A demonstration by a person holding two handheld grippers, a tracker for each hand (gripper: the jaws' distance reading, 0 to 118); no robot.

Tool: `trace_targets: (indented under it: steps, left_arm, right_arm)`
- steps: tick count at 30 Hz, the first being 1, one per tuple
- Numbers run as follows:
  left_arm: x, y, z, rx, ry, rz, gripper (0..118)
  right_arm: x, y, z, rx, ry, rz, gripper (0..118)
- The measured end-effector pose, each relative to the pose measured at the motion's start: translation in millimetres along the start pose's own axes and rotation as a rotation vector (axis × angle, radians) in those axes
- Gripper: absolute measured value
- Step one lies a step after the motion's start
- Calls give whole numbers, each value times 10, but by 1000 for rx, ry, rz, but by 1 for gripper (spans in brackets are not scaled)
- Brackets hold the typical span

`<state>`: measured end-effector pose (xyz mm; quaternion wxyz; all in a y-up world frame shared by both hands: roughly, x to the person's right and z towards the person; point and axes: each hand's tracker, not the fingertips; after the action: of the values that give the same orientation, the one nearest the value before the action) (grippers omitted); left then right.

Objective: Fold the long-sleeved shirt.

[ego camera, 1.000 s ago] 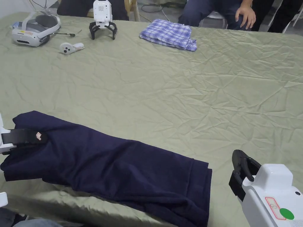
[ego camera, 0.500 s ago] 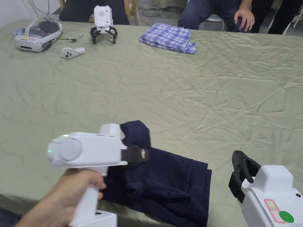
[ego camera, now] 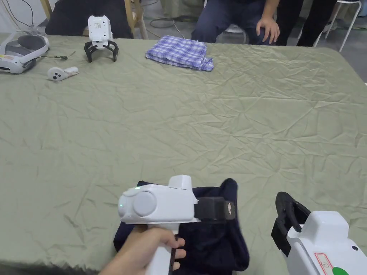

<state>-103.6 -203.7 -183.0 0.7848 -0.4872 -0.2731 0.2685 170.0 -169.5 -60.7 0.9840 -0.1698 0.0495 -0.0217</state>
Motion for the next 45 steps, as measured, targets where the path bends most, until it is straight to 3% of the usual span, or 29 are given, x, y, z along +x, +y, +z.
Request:
trace_targets:
  steps: [1, 4, 6, 8, 9, 12, 16, 21, 24, 27, 29, 32, 35, 38, 40, 41, 42, 43, 44, 45]
  left_arm:
    - [66, -25, 216, 54, 4, -42, 111]
    - [-125, 111, 566, 148, 59, -5, 111]
    - [-319, 176, 643, 141, 76, 85, 102]
    - [-520, 235, 513, 83, 19, 147, 43]
    - [-571, 229, 370, 42, 22, 166, 19]
    - [-584, 121, -118, -77, 21, 140, 4]
    - [-434, -91, -679, -193, -78, 165, 4]
    - [43, -238, -1007, -271, -137, 72, 4]
    - [276, -256, -733, -201, -142, -34, 4]
    - [229, -121, -125, -46, -132, -55, 4]
    - [90, -26, 346, 43, -96, -69, 4]
    - [-225, 68, 936, 156, -16, -49, 4]
    - [-600, 109, 1283, 212, 23, 11, 4]
    - [-950, 95, 1430, 217, 52, 77, 4]
    - [-1184, 96, 1475, 201, 21, 131, 4]
    - [-1295, 106, 1474, 182, 8, 151, 4]
    - [-1388, 121, 1471, 167, 8, 151, 4]
    - [-1469, 137, 1460, 161, 8, 157, 8]
    - [-1565, 165, 1447, 116, -14, 163, 22]
    - [-1660, 199, 1419, 80, -29, 169, 47]
  right_arm:
    - [-3, 3, 2, 3, 1, -1, 0]
    - [-31, 13, 26, 9, 9, -2, 0]
    - [-47, 6, 39, 8, 15, -7, 0]
    - [-58, -11, 47, 6, 21, -11, 0]
    - [-61, -20, 47, 5, 20, -12, 0]
    - [-44, -40, 44, -4, 17, -22, 0]
    - [31, -32, 79, -5, -8, -29, 0]
    - [111, 0, 118, 1, -30, -30, 0]
    - [154, 33, 146, 7, -30, -39, 0]
    - [173, 71, 129, 14, -9, -39, 0]
    - [163, 89, 41, -5, 56, -92, 0]
    - [98, 83, -233, -103, 258, -186, 0]
    - [11, -146, -727, -272, 476, -377, 0]
    - [-100, -543, -1218, -501, 524, -426, 0]
    - [-107, -824, -1462, -658, 489, -436, 0]
    - [-90, -951, -1533, -708, 447, -408, 0]
    - [-35, -1021, -1547, -689, 480, -439, 0]
    - [31, -1020, -1534, -655, 517, -526, 0]
    - [63, -981, -1513, -655, 518, -574, 0]
    - [54, -964, -1498, -654, 505, -528, 0]
